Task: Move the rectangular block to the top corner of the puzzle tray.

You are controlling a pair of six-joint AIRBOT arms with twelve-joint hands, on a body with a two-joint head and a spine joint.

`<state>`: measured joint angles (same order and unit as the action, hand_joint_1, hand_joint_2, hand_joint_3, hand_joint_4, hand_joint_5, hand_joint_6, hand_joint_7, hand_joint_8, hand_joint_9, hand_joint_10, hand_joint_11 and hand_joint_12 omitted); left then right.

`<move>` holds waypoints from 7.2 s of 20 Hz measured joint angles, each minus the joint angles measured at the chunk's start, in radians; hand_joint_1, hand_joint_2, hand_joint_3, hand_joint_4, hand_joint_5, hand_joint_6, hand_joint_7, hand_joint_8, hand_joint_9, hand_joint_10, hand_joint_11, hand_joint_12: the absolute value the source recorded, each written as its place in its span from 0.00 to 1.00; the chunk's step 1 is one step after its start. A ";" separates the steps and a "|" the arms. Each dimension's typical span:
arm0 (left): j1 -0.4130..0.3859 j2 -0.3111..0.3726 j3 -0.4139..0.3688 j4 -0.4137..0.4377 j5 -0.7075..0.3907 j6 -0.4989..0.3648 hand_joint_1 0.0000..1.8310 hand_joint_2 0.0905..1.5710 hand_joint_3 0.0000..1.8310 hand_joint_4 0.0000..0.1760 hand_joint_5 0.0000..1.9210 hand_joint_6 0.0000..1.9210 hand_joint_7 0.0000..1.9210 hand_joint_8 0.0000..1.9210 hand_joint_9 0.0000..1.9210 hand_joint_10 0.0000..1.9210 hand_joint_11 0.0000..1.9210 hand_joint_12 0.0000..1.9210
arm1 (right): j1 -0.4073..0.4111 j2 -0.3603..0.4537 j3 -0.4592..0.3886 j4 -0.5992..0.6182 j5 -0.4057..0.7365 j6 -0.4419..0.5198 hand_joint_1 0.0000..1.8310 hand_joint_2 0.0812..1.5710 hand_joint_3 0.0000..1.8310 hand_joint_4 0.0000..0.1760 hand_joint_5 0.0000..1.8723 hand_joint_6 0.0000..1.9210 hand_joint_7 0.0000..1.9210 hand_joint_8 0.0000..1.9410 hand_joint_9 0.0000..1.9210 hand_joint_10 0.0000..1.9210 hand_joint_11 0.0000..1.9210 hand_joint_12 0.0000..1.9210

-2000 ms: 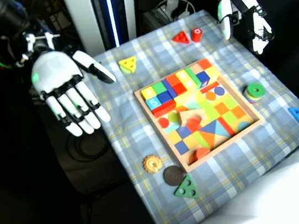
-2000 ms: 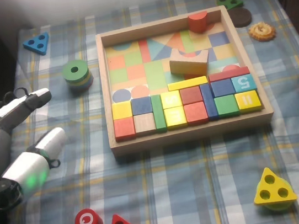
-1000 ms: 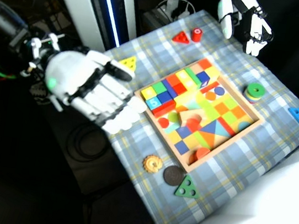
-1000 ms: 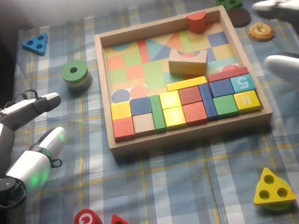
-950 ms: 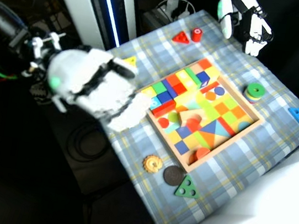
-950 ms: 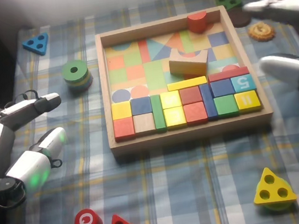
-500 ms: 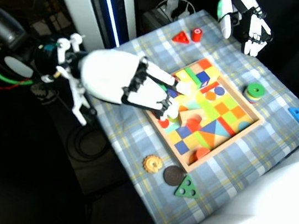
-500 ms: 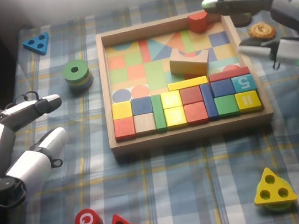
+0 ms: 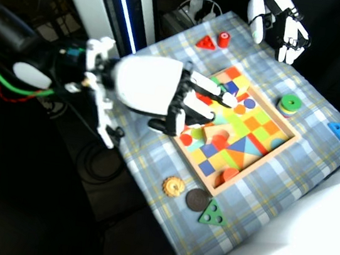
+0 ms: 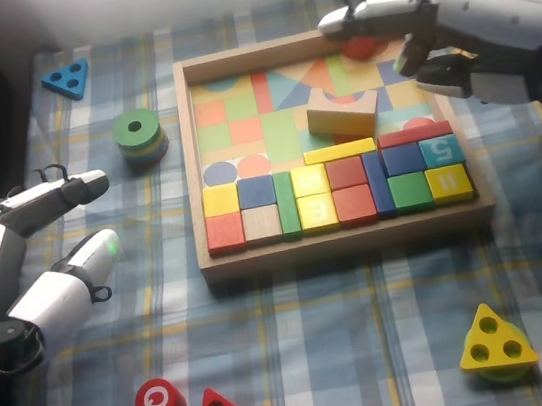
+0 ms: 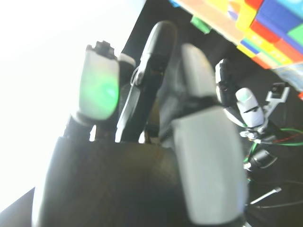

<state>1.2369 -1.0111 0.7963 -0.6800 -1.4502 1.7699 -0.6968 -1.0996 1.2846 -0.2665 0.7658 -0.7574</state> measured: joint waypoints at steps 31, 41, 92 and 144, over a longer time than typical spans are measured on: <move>0.000 0.000 0.000 0.004 0.002 0.000 0.34 0.86 0.00 0.14 0.30 0.00 0.26 0.00 0.24 0.00 0.00 0.57 | 0.174 -0.087 0.164 -0.713 -0.200 0.556 0.82 0.76 0.01 0.00 0.30 0.00 0.70 1.00 0.78 1.00 0.81 1.00; 0.001 0.000 0.000 0.003 0.002 0.000 0.32 0.86 0.00 0.10 0.31 0.00 0.27 0.00 0.25 0.00 0.00 0.62 | 0.174 -0.088 0.146 -0.791 -0.231 0.565 0.84 0.73 0.01 0.00 0.31 0.00 0.68 1.00 0.78 1.00 0.80 1.00; 0.002 0.006 -0.006 0.003 0.008 0.000 0.34 0.85 0.00 0.10 0.30 0.00 0.27 0.00 0.26 0.00 0.00 0.62 | 0.208 -0.016 0.132 -0.990 -0.410 0.572 0.73 0.79 0.00 0.47 0.28 0.00 0.58 1.00 0.67 1.00 0.69 1.00; 0.008 0.006 -0.007 0.006 0.002 -0.001 0.31 0.85 0.00 0.00 0.32 0.00 0.28 0.00 0.26 0.00 0.00 0.63 | 0.232 0.021 0.164 -0.838 -0.480 0.487 0.80 0.76 0.00 0.06 0.29 0.00 0.61 1.00 0.68 1.00 0.70 1.00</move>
<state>1.2449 -1.0050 0.7891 -0.6743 -1.4479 1.7691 -0.4644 -1.0786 1.4483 -1.1046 0.2855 -0.2707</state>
